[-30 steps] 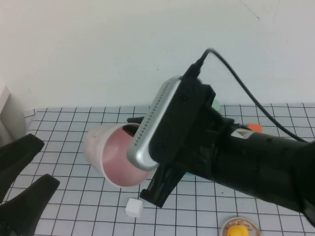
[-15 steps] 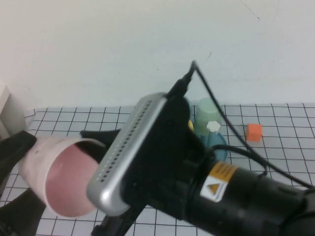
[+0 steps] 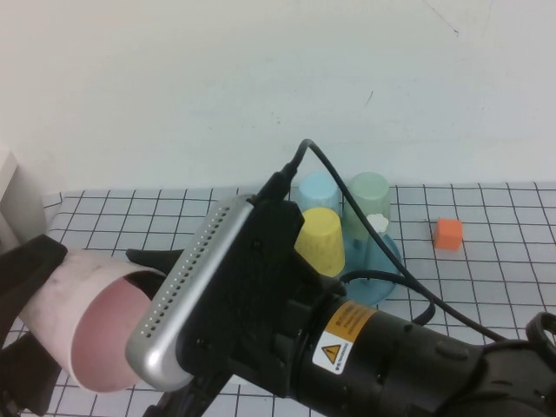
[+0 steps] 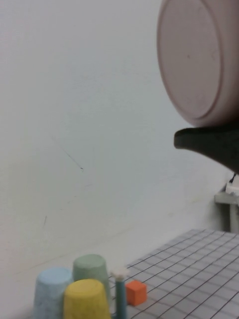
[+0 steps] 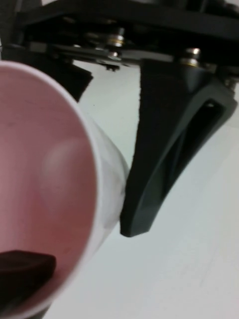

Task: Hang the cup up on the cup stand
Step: Adjust the cup with two arms

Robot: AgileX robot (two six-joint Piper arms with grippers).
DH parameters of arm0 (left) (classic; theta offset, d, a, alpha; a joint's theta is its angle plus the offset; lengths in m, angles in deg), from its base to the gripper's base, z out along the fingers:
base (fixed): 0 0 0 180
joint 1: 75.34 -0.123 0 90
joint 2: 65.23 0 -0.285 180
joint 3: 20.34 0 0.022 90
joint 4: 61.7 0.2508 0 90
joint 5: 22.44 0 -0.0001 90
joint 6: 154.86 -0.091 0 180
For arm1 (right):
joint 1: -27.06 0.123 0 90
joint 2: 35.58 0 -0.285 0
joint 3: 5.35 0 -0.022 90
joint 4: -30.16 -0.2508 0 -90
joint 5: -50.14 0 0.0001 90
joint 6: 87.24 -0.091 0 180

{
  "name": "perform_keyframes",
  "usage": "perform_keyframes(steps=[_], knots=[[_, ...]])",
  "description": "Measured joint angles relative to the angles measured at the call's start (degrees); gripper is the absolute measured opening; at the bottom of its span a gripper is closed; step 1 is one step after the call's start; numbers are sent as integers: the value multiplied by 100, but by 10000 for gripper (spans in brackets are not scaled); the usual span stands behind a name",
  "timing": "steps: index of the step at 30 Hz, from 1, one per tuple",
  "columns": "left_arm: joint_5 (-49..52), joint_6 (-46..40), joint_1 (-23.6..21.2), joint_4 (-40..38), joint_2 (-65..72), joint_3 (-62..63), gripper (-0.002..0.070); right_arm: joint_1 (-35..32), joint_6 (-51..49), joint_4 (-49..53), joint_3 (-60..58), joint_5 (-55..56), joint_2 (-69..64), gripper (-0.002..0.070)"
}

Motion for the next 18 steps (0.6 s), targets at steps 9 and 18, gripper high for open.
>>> perform_keyframes(steps=[9,18], knots=[[-13,-611,0,-63,0,0,575,0,-12,-52,0,-145,-48,204],[-152,-1275,0,-84,0,0,572,0,-12,-659,0,-155,-48,409]])
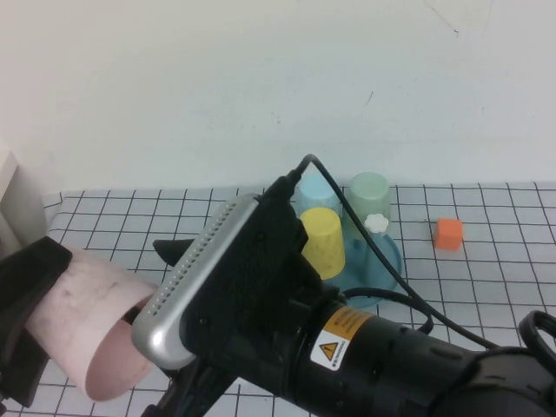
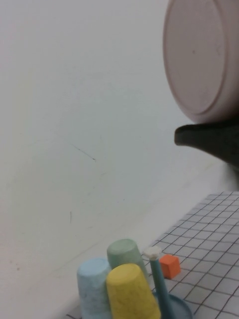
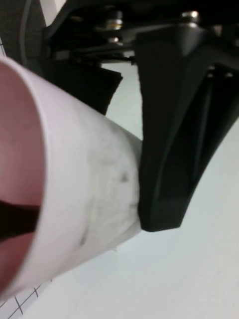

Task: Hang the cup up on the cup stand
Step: Adjust the cup with two arms, then place the cup on the cup holder

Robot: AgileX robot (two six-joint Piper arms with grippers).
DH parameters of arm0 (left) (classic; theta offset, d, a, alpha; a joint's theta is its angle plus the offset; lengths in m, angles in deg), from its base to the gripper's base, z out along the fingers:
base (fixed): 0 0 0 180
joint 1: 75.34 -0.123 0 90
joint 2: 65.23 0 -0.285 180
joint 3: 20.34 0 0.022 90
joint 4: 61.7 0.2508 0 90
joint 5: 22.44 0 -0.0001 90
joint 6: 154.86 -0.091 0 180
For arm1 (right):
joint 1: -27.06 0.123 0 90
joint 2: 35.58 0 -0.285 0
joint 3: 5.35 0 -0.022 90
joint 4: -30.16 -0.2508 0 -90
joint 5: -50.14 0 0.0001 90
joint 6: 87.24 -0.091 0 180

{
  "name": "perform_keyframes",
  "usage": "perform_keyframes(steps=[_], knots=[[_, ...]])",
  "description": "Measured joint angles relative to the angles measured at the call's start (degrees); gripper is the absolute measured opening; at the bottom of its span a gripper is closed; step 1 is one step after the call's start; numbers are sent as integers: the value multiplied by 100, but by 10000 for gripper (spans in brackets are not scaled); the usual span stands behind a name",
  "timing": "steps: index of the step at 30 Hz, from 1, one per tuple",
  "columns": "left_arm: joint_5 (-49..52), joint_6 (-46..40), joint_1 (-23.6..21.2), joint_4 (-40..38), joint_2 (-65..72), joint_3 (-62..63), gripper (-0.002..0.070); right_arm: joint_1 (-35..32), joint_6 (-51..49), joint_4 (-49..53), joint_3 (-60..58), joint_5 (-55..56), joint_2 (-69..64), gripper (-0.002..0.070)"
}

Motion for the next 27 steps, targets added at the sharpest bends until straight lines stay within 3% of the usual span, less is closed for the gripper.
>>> perform_keyframes(steps=[6,14,18,21,24,27], knots=[[-305,-422,0,-12,0,0,571,0,0,-42,0,-505,57,412],[-954,-2048,0,-34,0,341,566,0,269,-52,0,-1687,954,412],[-1175,-3420,0,-59,86,659,566,0,787,-52,0,-2466,1645,399],[-1035,-4293,0,-59,346,919,566,0,1051,92,0,-3222,2195,303],[-587,-5159,0,-59,787,1201,564,0,1092,602,0,-3964,2748,134],[279,-6081,0,-37,1459,1544,564,0,409,1490,0,-4692,3248,43]])
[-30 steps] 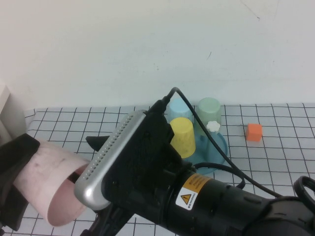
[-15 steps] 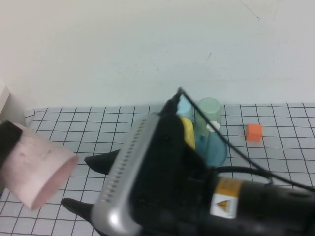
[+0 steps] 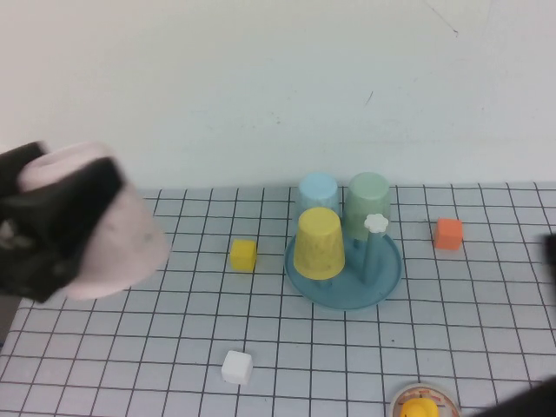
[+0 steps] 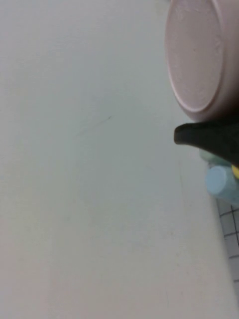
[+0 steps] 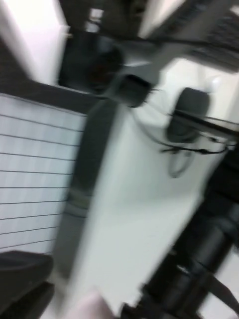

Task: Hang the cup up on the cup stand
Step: Place the cup on the cup holder

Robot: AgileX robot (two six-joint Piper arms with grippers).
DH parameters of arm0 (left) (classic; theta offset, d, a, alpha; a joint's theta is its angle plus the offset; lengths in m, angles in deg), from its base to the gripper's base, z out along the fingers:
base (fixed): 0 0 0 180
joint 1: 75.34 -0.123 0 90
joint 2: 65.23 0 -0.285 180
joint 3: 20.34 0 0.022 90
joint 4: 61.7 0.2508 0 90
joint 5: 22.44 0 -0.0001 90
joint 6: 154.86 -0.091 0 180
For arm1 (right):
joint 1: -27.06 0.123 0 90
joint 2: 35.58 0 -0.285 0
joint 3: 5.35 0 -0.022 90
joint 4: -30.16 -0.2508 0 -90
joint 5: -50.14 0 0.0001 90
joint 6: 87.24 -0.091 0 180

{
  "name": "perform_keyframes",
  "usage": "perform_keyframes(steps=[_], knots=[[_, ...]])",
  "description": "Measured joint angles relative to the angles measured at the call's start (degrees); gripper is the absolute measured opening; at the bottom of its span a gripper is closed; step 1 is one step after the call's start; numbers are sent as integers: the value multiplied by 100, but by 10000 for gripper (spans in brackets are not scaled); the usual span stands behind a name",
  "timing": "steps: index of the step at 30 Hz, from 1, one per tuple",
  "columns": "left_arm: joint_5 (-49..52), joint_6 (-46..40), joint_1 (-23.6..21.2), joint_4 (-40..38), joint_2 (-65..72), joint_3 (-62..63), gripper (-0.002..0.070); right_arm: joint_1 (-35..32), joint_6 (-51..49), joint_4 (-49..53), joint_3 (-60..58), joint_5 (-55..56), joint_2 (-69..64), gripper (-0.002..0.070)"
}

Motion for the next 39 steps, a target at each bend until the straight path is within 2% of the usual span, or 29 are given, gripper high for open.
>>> perform_keyframes(steps=[3,8,10,13,21,26,29,39], knots=[[748,-558,0,40,647,350,563,0,-1407,1495,0,-837,440,15],[1181,-1516,10,65,1587,926,563,0,-3729,3780,-141,-2603,1023,8],[1357,-1857,63,75,1929,1154,563,0,-4219,4252,-412,-2827,1297,6],[1464,-2343,430,86,2393,1487,563,0,-4779,4677,-918,-2792,1845,6],[509,-3021,1989,86,3838,2598,563,0,-6086,5599,-2531,-2004,3049,4],[326,-3099,2558,65,5085,3508,563,0,-6659,5981,-3045,-1808,3452,2],[166,-2996,2726,65,5896,4094,561,0,-6733,6045,-3137,-1815,3552,2],[-399,-2442,2749,37,7895,5870,561,0,-6733,6523,-3151,-2512,3563,1]])
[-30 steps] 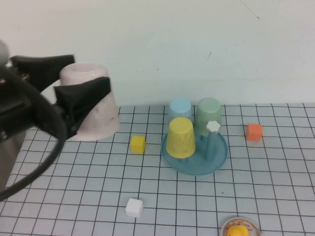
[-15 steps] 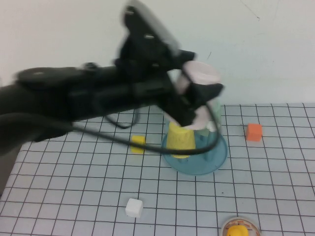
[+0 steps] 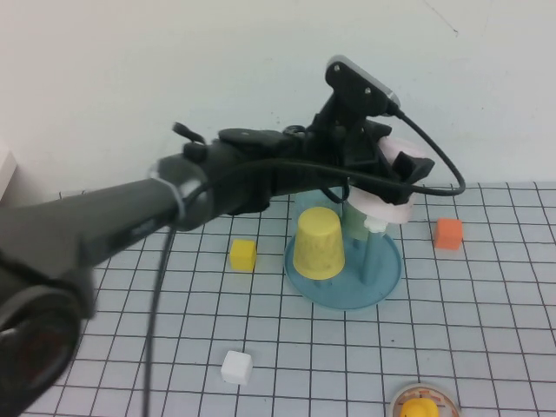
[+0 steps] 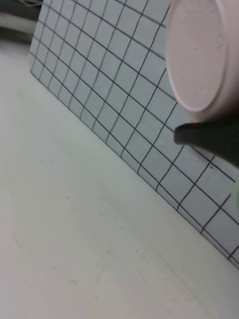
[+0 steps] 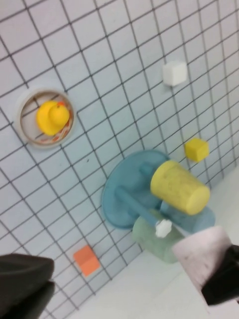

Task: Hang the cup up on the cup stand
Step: Place the cup on the cup holder

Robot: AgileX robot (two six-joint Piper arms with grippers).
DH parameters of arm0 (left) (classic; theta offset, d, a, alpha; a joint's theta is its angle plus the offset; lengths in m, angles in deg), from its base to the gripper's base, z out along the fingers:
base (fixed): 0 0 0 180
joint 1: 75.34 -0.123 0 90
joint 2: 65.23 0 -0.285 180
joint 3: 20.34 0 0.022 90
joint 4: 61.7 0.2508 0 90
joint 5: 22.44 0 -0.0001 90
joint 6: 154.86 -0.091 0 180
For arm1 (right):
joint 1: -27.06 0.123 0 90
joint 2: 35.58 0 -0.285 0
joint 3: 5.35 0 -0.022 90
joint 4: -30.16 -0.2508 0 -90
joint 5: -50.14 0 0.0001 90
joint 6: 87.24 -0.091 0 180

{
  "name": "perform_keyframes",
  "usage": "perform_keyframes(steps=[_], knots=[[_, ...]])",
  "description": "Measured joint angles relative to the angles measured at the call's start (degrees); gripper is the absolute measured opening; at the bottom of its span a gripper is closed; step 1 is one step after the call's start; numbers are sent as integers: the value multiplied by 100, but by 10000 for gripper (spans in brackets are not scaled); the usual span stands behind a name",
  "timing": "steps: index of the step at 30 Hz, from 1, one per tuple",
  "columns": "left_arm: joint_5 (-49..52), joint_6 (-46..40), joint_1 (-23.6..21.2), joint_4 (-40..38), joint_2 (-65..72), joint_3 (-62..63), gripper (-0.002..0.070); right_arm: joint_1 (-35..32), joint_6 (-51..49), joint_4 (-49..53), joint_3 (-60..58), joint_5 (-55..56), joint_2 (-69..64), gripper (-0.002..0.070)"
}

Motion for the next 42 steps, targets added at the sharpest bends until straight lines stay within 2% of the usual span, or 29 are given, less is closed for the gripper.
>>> perform_keyframes(steps=[12,27,32,33,37,40,42], knots=[[-13,83,0,-50,985,751,561,0,-279,351,-330,-36,0,1],[-105,55,0,-43,1421,811,557,0,-330,535,-330,-17,0,1],[-94,-204,0,-29,1430,811,556,0,-330,535,-330,-17,0,1],[-82,-220,0,-29,1430,811,560,0,-330,535,-330,-17,0,1],[-138,-209,0,-29,1430,811,662,0,-330,535,-330,-17,0,1],[-238,-103,0,-29,1306,811,680,0,-330,535,-330,-17,0,1],[-290,-14,0,-29,1168,811,665,0,-358,538,-330,-17,0,1]])
